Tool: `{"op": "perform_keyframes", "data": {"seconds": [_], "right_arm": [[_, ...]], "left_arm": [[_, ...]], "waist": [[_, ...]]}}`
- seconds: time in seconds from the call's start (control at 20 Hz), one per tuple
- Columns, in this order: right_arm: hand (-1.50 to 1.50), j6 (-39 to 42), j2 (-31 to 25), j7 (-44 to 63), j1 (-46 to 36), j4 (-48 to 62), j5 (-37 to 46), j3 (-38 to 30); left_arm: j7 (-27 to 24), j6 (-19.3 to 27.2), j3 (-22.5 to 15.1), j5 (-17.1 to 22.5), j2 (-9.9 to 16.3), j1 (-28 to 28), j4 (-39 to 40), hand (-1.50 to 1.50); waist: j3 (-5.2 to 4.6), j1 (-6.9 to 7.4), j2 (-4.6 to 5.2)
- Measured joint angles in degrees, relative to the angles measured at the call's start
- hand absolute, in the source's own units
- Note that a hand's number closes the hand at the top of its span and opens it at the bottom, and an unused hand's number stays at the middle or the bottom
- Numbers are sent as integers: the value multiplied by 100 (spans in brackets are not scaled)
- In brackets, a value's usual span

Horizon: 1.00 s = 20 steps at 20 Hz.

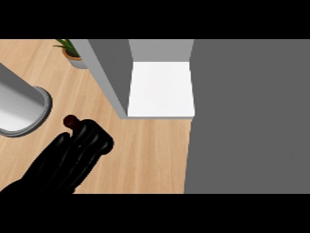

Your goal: Pick up the wine, place it into the cabinet and close the cabinet

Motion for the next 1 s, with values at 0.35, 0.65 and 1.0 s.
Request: {"op": "perform_keyframes", "data": {"seconds": [0.35,0.65,1.0], "right_arm": [[-150,-121,59,255,-141,-44,42,57],[-150,-181,63,378,-262,-55,78,10],[-150,-103,72,384,-342,-20,101,-99]], "left_arm": [[380,510,-415,-334,-152,-217,-114,-150],[536,930,-667,-588,-238,-243,-188,-150],[449,975,-341,-653,-121,-11,-177,-150]], "waist": [[1,7,-9],[2,12,-11],[0,8,0]]}}
